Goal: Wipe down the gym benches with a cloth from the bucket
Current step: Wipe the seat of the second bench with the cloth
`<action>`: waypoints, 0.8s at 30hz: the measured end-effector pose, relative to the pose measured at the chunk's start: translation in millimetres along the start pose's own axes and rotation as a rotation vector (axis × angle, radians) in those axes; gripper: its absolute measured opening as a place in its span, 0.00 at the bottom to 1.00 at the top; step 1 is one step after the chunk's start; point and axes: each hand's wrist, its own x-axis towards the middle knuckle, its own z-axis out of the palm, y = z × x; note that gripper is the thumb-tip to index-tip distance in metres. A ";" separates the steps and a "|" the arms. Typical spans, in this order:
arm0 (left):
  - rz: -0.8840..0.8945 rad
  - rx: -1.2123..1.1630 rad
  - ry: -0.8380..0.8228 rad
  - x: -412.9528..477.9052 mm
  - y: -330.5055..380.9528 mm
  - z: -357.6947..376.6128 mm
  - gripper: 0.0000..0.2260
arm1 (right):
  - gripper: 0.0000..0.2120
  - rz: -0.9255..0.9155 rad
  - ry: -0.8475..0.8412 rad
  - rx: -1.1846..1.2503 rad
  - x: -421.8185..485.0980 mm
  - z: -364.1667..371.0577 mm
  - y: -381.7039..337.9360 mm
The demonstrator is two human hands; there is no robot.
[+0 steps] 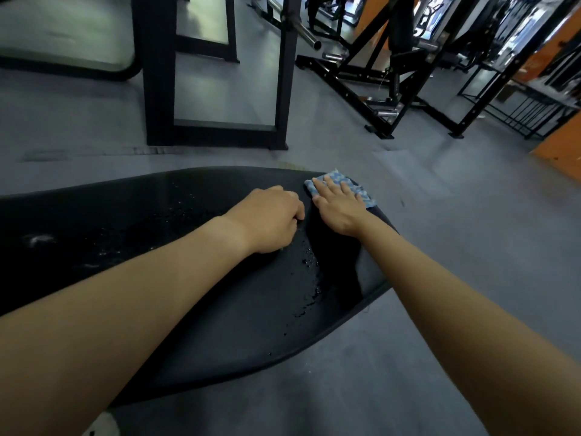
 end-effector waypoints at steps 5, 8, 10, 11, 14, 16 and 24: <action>-0.009 0.007 0.032 3.3 1.5 3.2 0.13 | 0.24 -0.169 -0.021 0.008 -26.4 6.0 19.7; -0.013 0.000 0.047 3.2 1.4 6.2 0.12 | 0.24 -0.107 0.029 0.018 -5.7 1.6 30.0; -0.010 -0.002 0.048 2.4 2.3 6.3 0.12 | 0.24 -0.018 0.076 0.016 15.2 -2.6 30.6; -0.010 -0.004 0.049 2.5 2.4 6.3 0.12 | 0.25 0.019 0.089 0.026 24.2 -4.4 30.1; -0.012 0.001 0.055 3.7 3.8 6.4 0.11 | 0.26 0.074 0.098 0.050 40.7 -3.4 31.0; -0.013 0.000 0.052 4.1 4.6 6.7 0.11 | 0.26 0.070 0.086 0.043 34.7 -0.7 30.5; -0.014 0.042 0.045 5.2 6.3 9.3 0.11 | 0.24 -0.102 0.076 0.027 -75.1 22.8 41.0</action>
